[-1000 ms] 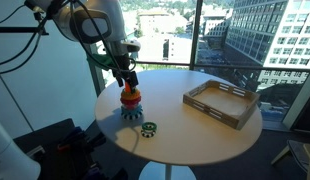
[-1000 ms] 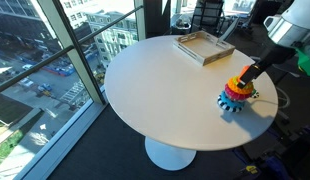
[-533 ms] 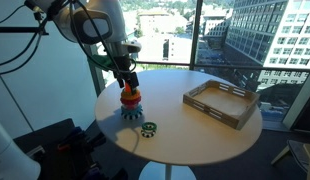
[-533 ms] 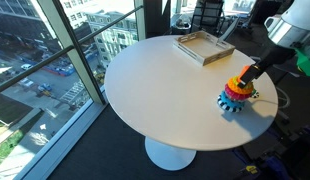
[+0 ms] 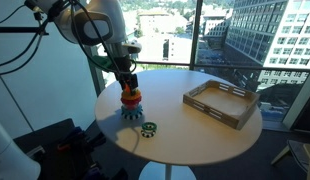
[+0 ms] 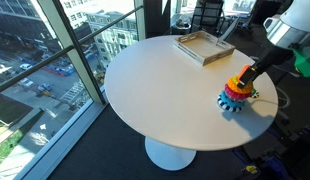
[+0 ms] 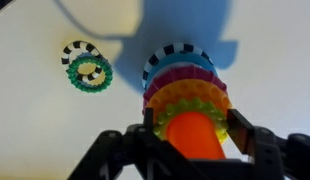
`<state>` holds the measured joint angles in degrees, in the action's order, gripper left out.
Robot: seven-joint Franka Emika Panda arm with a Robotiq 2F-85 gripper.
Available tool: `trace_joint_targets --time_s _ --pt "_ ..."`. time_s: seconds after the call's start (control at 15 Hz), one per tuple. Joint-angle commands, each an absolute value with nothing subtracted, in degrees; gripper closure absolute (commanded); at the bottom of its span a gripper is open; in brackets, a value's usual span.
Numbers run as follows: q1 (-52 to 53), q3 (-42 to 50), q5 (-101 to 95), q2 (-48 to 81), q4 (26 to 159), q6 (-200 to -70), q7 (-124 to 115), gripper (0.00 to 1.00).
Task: Move the light green ring from the stack to the table
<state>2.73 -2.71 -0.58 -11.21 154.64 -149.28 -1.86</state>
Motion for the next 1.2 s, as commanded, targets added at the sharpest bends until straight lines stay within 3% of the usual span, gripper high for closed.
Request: trace_joint_targets --time_s 0.0,1.13 --pt "2.3 -3.1 -1.3 -12.0 154.9 -149.8 -3.1 0.52" --pt "2.7 -2.0 0.2 -25.5 155.1 -146.6 -1.4 0.52"
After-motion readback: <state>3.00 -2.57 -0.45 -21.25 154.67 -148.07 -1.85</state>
